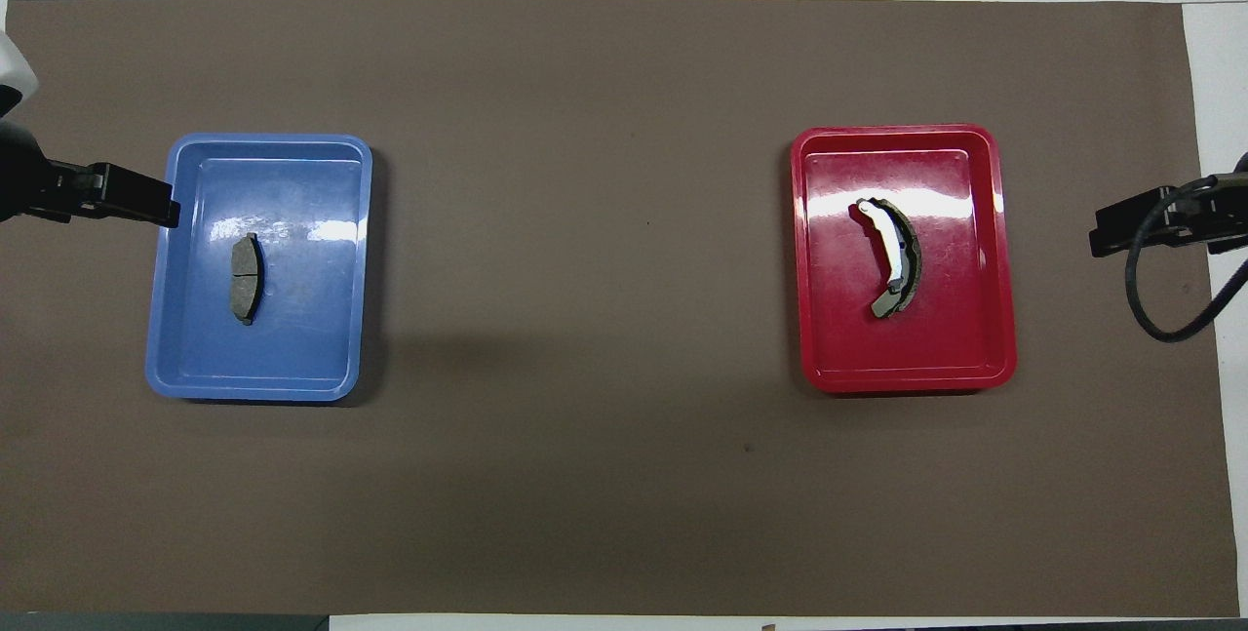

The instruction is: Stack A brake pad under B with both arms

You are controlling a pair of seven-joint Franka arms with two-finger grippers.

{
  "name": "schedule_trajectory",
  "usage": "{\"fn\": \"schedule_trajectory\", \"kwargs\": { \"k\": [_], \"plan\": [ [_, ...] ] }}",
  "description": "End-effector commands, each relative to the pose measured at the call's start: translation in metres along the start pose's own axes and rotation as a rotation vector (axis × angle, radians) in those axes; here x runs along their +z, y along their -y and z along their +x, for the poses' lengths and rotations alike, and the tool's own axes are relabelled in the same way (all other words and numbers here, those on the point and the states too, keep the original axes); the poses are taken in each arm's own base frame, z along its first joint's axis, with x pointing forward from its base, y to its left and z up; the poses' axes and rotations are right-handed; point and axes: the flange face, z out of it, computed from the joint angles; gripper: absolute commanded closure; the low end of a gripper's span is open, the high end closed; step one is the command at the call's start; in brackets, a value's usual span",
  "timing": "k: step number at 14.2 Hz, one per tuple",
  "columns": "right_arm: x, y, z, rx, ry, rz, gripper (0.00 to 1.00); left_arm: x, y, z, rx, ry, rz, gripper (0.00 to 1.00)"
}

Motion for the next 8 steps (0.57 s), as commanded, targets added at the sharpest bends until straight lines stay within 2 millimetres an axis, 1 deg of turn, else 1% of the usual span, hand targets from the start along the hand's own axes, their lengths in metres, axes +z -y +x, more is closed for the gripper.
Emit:
{"fn": "schedule_trajectory", "kwargs": {
  "k": [1,3,4,5,6,8],
  "plan": [
    [0.001,0.007,-0.003,-0.007,-0.027,0.015,0.00,0.021,0.012,-0.001,0.015,0.027,0.016,0.00],
    [0.003,0.010,0.003,-0.016,-0.044,0.014,0.00,0.041,0.034,0.000,-0.010,0.014,0.019,0.00],
    [0.006,0.013,0.006,-0.019,-0.046,0.014,0.00,0.061,0.046,-0.001,0.009,0.014,0.018,0.00],
    [0.018,0.025,0.013,-0.039,-0.039,0.013,0.00,0.082,0.062,-0.004,0.014,0.013,0.017,0.00],
    [0.030,0.029,0.020,-0.042,-0.035,0.015,0.00,0.104,0.070,-0.008,0.022,0.001,0.018,0.00],
    [0.066,0.049,0.035,-0.060,-0.037,0.011,0.00,0.138,0.069,-0.009,0.022,-0.038,0.026,0.00]
  ]
}}
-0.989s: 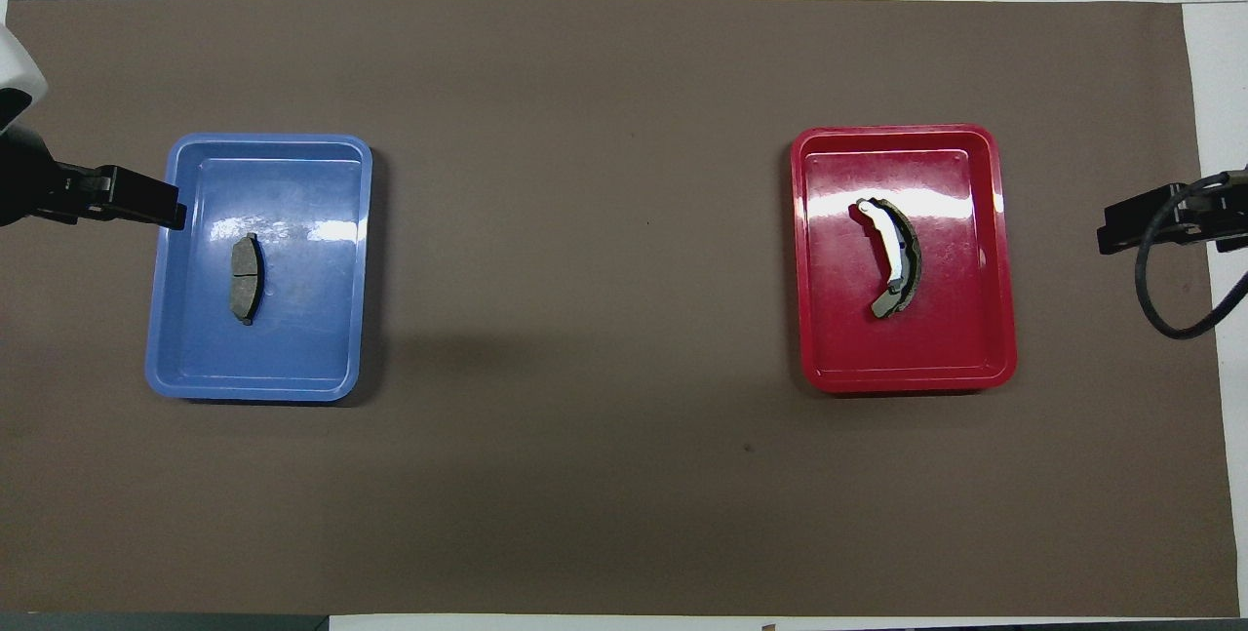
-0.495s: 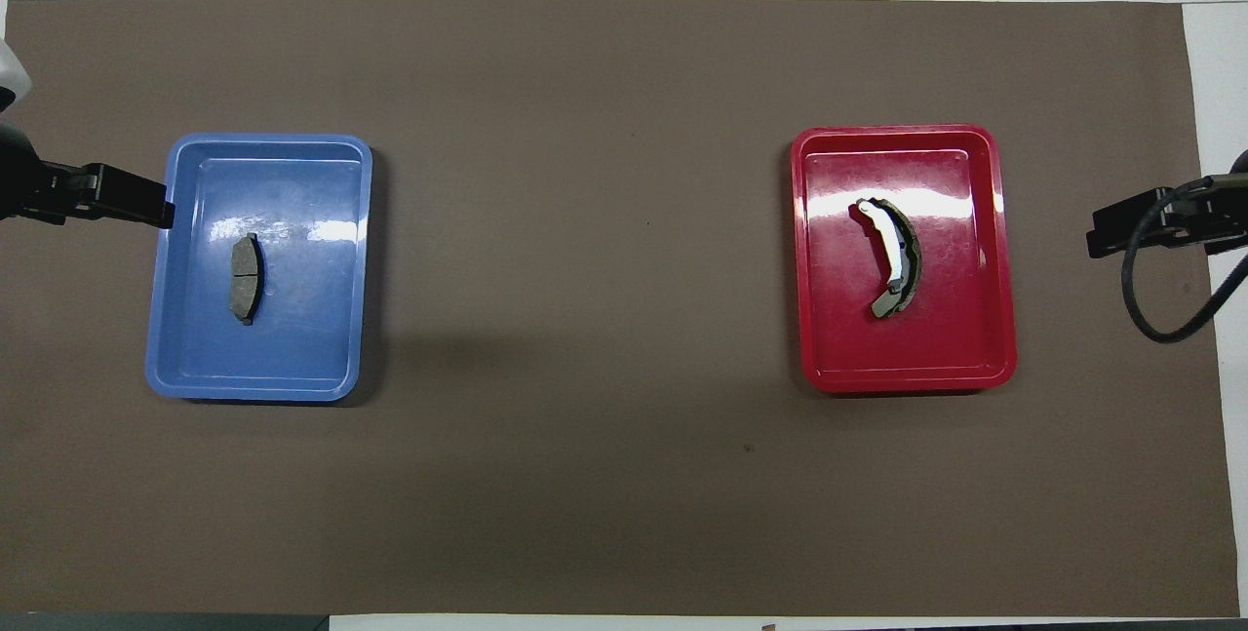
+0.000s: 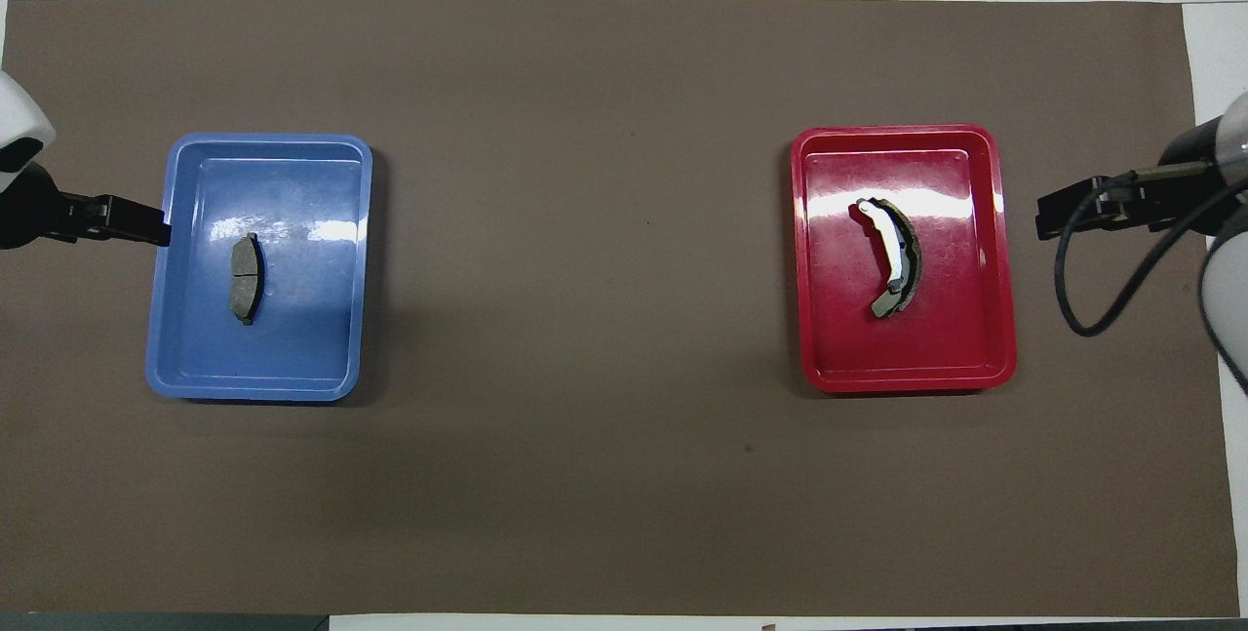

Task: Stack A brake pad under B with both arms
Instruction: 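Grasp the dark pad and silver pad with the left and right grippers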

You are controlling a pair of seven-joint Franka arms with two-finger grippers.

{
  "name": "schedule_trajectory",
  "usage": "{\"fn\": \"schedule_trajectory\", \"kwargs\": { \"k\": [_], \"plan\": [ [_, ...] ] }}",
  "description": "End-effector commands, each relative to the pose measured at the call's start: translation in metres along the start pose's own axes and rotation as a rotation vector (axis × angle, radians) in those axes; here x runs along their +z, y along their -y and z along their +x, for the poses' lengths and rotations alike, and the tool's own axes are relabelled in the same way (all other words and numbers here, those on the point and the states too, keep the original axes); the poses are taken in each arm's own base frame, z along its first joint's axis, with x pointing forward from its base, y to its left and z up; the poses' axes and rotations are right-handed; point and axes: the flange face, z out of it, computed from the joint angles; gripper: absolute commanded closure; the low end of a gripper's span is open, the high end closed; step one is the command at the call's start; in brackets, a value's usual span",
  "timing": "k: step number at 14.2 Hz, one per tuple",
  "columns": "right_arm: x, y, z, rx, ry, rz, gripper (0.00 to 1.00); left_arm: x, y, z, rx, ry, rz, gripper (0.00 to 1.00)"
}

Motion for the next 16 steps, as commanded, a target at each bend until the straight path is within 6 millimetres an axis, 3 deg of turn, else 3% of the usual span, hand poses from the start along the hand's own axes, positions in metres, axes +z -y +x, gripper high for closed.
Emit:
{"fn": "schedule_trajectory", "kwargs": {
  "k": [1,4,5,8,11,16],
  "plan": [
    [0.058,0.017,0.017,-0.001,0.006,0.014,0.00,0.047,-0.004,-0.011,0.017,-0.046,0.021,0.00],
    [0.131,0.025,0.017,-0.016,-0.020,0.015,0.00,0.103,-0.012,-0.022,0.013,-0.062,0.026,0.00],
    [0.154,0.044,0.020,-0.041,-0.020,0.014,0.00,0.119,-0.013,-0.024,0.009,-0.081,0.031,0.00],
    [0.193,0.063,0.015,-0.052,-0.022,0.012,0.00,0.165,-0.014,-0.032,-0.007,-0.075,0.041,0.00],
    [0.240,0.062,0.022,-0.055,0.002,0.004,0.05,0.189,-0.016,-0.036,-0.031,-0.040,0.042,0.01],
    [0.268,0.054,0.029,-0.052,0.006,0.001,0.14,0.204,-0.016,-0.035,-0.034,-0.039,0.048,0.09]
  ]
}}
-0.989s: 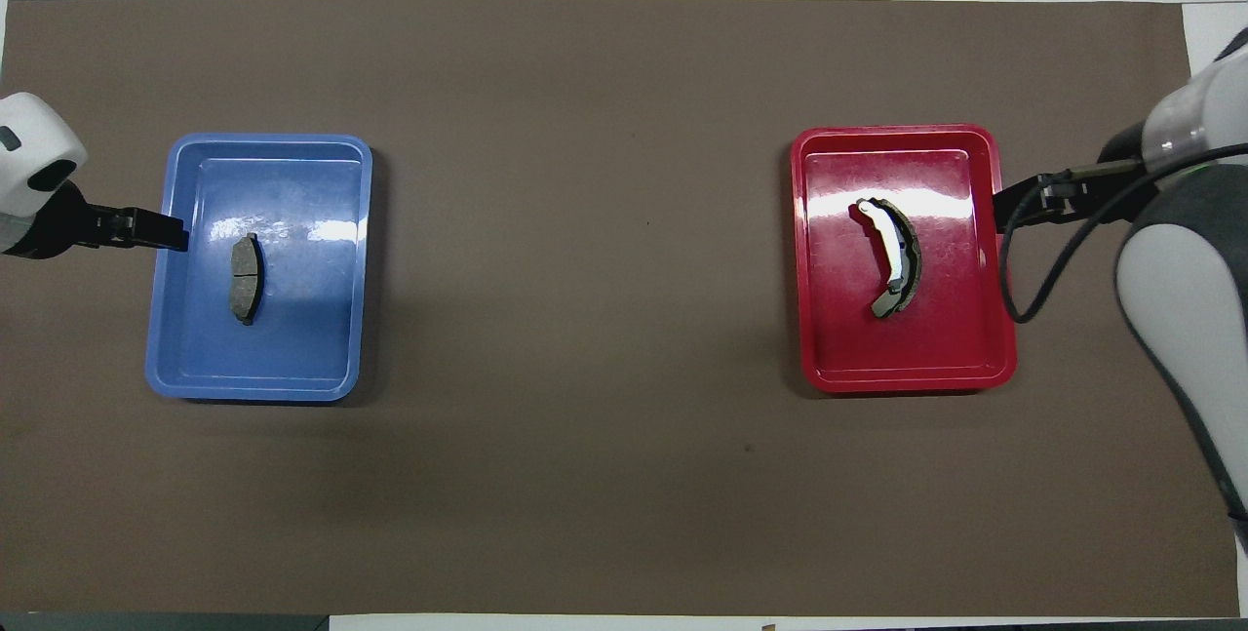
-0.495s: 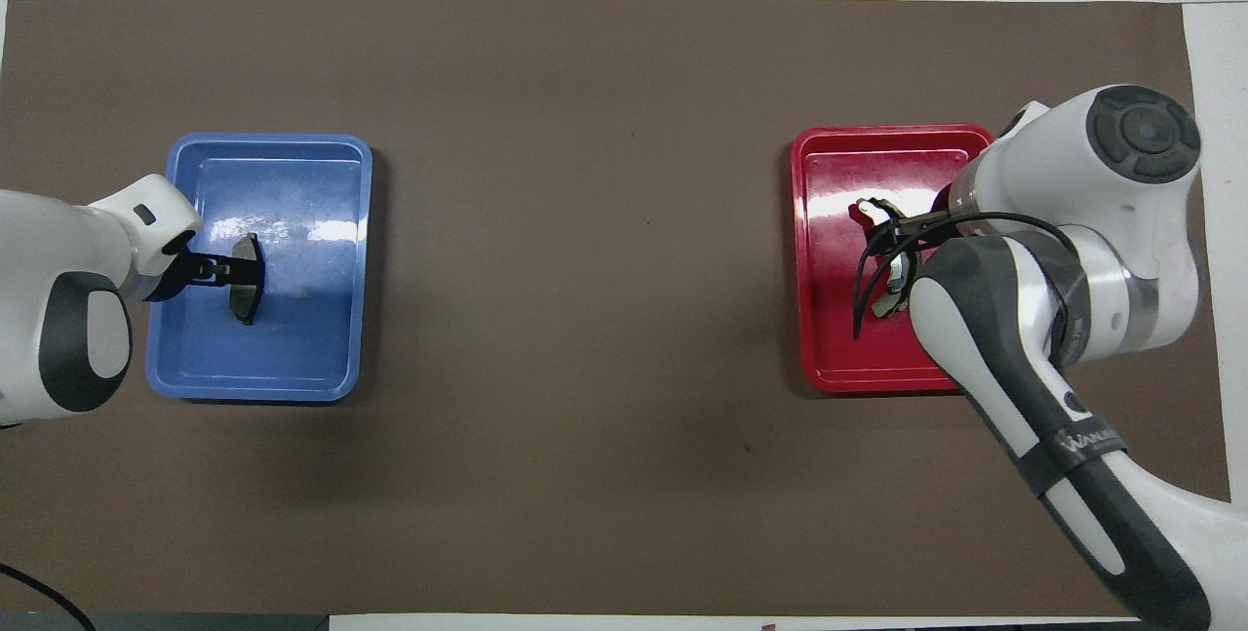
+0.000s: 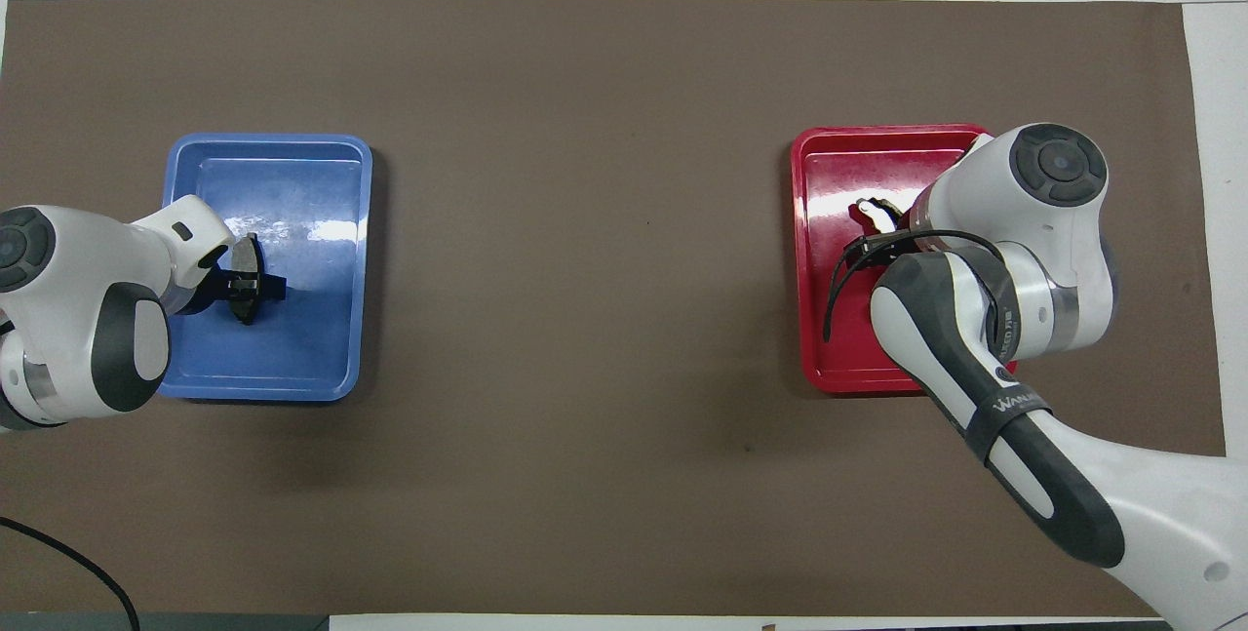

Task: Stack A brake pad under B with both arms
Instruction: 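Grasp the dark pad and silver pad with the left and right grippers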

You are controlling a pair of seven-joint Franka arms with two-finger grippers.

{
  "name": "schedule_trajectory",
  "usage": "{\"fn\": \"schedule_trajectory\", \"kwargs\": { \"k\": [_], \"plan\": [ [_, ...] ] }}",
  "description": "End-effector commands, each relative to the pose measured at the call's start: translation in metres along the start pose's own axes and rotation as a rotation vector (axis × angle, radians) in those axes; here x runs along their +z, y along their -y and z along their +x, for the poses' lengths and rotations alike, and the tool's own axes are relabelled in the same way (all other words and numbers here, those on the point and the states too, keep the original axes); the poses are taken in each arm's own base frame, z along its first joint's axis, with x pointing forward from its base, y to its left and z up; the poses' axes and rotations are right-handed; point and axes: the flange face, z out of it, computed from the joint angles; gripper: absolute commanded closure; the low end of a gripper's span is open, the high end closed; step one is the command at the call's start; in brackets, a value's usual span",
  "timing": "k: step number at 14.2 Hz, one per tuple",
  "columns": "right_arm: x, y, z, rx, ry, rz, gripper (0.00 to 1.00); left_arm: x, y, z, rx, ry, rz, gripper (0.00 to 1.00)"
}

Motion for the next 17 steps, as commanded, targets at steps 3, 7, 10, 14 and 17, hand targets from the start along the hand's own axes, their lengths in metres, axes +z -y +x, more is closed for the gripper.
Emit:
{"fn": "schedule_trajectory", "kwargs": {
  "k": [3,7,10,14,17],
  "plan": [
    [0.007,-0.018,0.002,-0.019,-0.004,0.015,0.19,0.008,-0.003,-0.001,-0.024,-0.018,0.016,0.21],
    [0.008,-0.031,0.001,-0.005,0.000,0.017,0.22,0.008,-0.002,0.000,-0.021,-0.011,0.015,0.85],
    [0.008,-0.031,0.001,-0.005,-0.002,0.017,0.22,0.008,-0.001,0.000,-0.017,-0.014,0.016,0.99],
    [0.012,-0.028,-0.001,-0.011,0.006,0.016,0.22,-0.021,0.002,0.016,-0.019,-0.014,0.013,0.99],
    [0.017,-0.027,-0.004,-0.013,0.015,0.017,0.30,-0.062,0.004,0.035,-0.023,0.024,0.004,0.99]
  ]
}}
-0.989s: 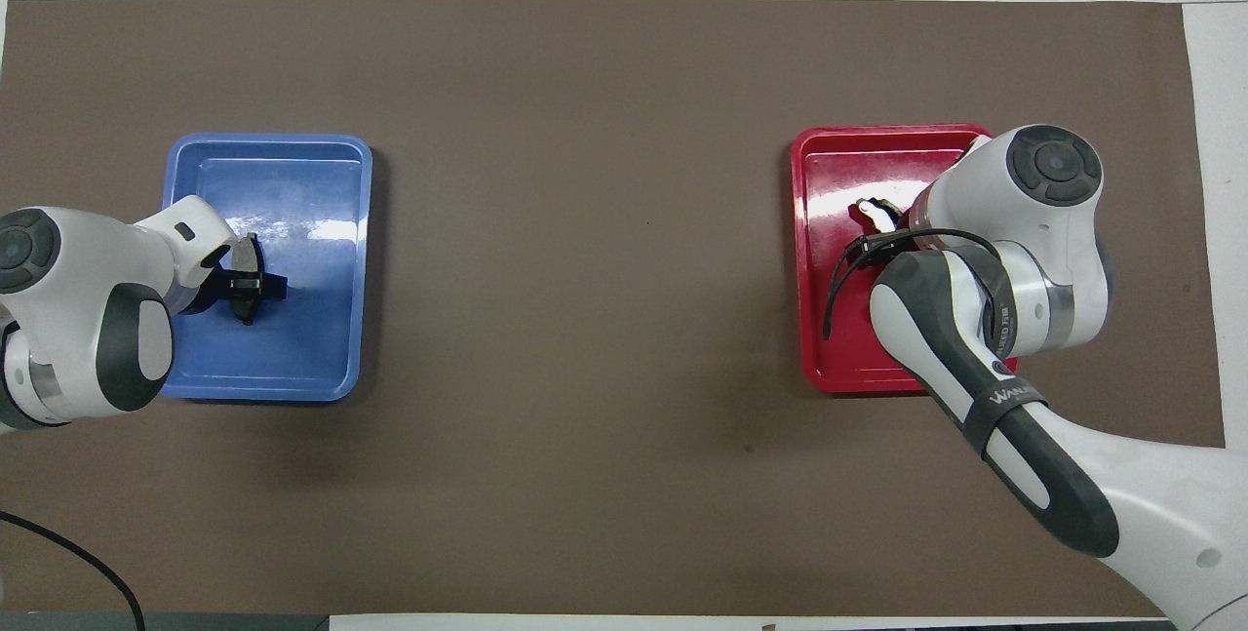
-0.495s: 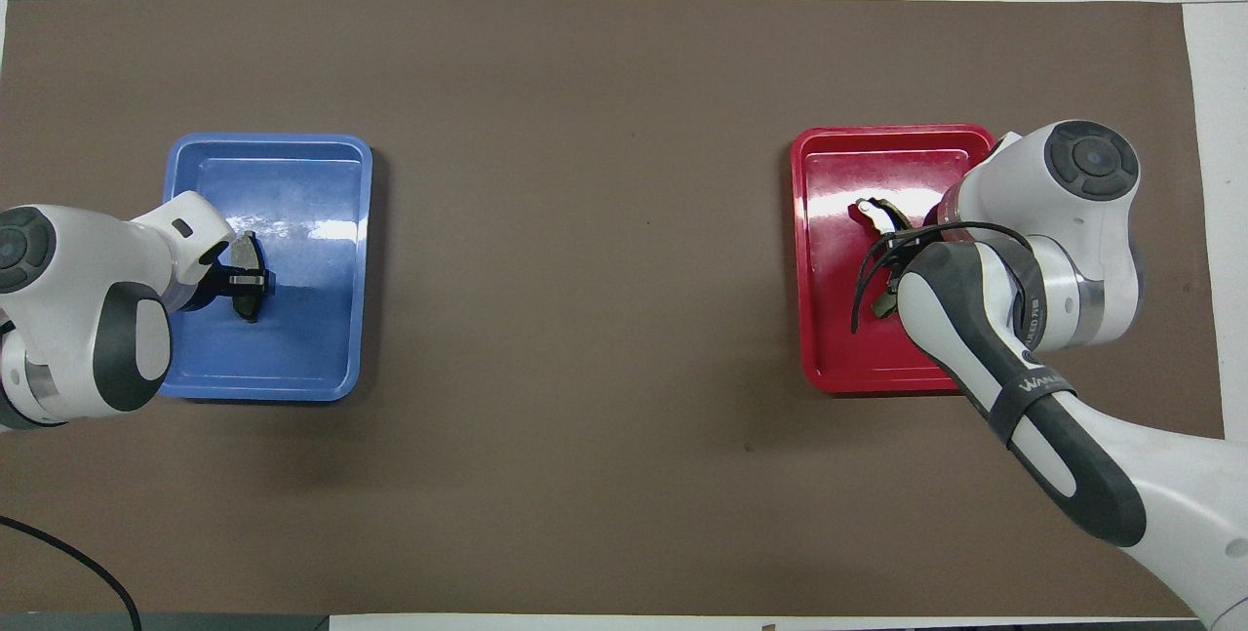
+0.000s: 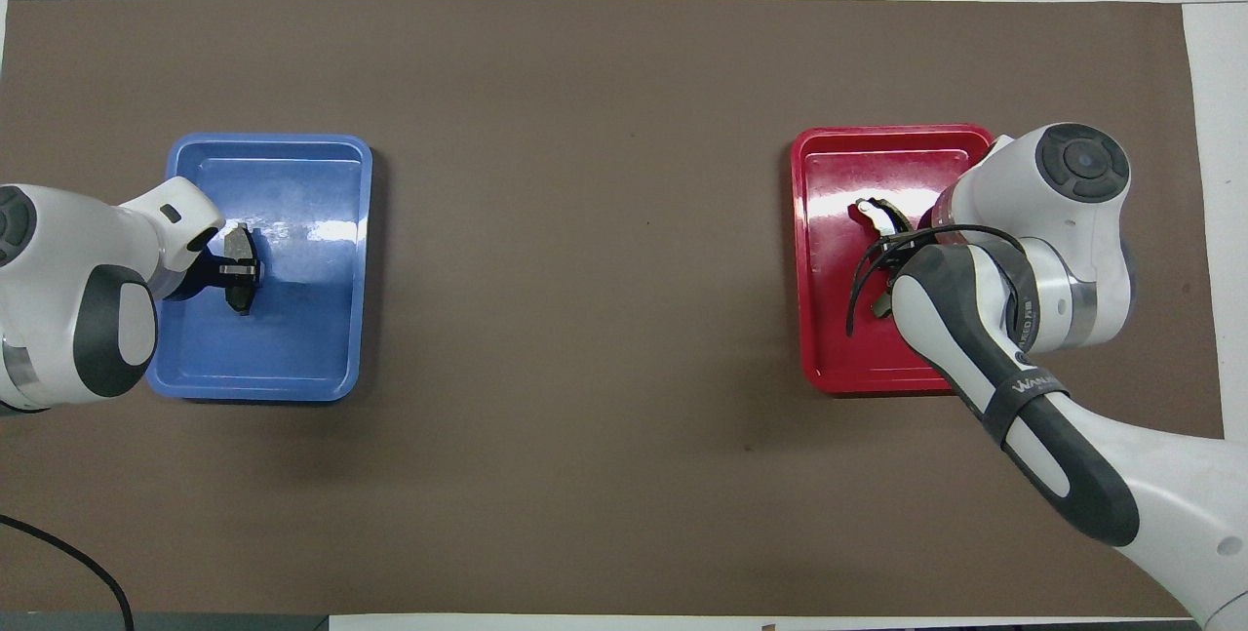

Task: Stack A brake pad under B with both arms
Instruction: 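Carry the dark pad to the table center with the left gripper and release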

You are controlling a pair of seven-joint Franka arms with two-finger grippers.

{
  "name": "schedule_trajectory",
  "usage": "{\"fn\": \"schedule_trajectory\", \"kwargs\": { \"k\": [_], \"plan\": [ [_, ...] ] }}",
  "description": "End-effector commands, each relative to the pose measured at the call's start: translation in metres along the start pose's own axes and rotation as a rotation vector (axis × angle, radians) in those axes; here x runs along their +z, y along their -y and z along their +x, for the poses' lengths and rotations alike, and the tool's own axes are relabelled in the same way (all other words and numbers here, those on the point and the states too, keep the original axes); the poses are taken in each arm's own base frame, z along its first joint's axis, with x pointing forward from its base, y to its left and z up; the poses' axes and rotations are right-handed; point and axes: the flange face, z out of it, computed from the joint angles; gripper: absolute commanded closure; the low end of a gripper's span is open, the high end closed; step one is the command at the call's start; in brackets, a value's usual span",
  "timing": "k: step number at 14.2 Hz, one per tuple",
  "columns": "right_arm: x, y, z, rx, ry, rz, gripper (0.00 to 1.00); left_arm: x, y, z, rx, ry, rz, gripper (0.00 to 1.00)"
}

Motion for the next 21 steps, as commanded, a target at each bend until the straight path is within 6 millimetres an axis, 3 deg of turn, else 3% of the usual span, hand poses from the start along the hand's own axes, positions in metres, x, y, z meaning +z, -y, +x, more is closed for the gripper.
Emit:
{"fn": "schedule_trajectory", "kwargs": {
  "k": [1,4,6,7,8,10,13,18,20,21],
  "plan": [
    [0.005,0.000,-0.003,-0.014,0.000,0.014,0.30,-0.039,0.000,0.017,-0.010,0.019,0.005,0.99],
    [0.007,-0.001,-0.004,-0.014,0.003,0.014,0.39,-0.061,-0.023,0.022,-0.042,-0.008,-0.006,0.99],
    [0.007,0.001,-0.005,-0.015,0.005,0.014,0.48,-0.072,-0.065,0.028,-0.081,-0.027,-0.016,0.99],
    [0.007,0.002,-0.004,-0.017,0.003,0.013,0.56,-0.074,-0.090,0.028,-0.114,-0.034,-0.023,0.99],
    [0.004,0.002,-0.003,-0.015,-0.001,0.013,0.76,-0.080,-0.124,0.029,-0.129,-0.043,-0.033,0.99],
    [-0.002,0.002,0.003,-0.015,-0.006,0.013,1.00,-0.088,-0.172,0.026,-0.150,-0.052,-0.045,0.99],
    [-0.023,0.002,0.011,-0.019,-0.006,0.013,1.00,-0.101,-0.262,0.015,-0.183,-0.087,-0.053,0.99],
    [-0.067,-0.005,0.018,-0.010,0.025,0.016,1.00,-0.078,-0.400,-0.010,-0.167,-0.136,-0.083,0.99],
    [-0.082,-0.009,0.022,-0.003,0.038,0.016,1.00,-0.051,-0.456,-0.030,-0.084,-0.157,-0.055,0.99],
    [-0.084,-0.010,0.022,-0.002,0.039,0.016,1.00,-0.042,-0.468,-0.026,-0.064,-0.174,-0.052,0.98]
  ]
}}
